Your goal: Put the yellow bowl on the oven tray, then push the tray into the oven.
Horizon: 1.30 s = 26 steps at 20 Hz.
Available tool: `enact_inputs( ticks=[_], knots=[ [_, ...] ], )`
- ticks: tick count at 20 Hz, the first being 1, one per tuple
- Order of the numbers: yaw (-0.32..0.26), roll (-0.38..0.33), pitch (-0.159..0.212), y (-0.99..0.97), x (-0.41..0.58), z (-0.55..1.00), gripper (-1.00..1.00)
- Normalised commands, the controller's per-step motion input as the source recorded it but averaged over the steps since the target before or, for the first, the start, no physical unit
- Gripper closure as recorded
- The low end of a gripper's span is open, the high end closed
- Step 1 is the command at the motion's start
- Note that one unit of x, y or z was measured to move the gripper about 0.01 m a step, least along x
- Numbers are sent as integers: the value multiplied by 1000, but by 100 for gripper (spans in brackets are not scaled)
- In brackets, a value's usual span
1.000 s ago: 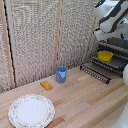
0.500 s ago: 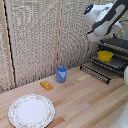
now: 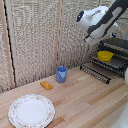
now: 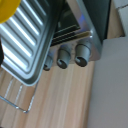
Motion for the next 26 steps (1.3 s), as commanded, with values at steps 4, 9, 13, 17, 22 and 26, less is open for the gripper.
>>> enact_inputs(
  ticks=[4,9,13,17,22,26],
  knots=[
    [195,-327,112,84,13,-304,-100],
    [245,-272,112,17,16,-316,-100],
    [253,-198,223,81,-85,-69,-100],
    [237,-167,315,156,-224,0,-100],
    [219,-186,252,139,-69,-50,-100],
    [195,-212,73,226,411,-371,-100]
  ],
)
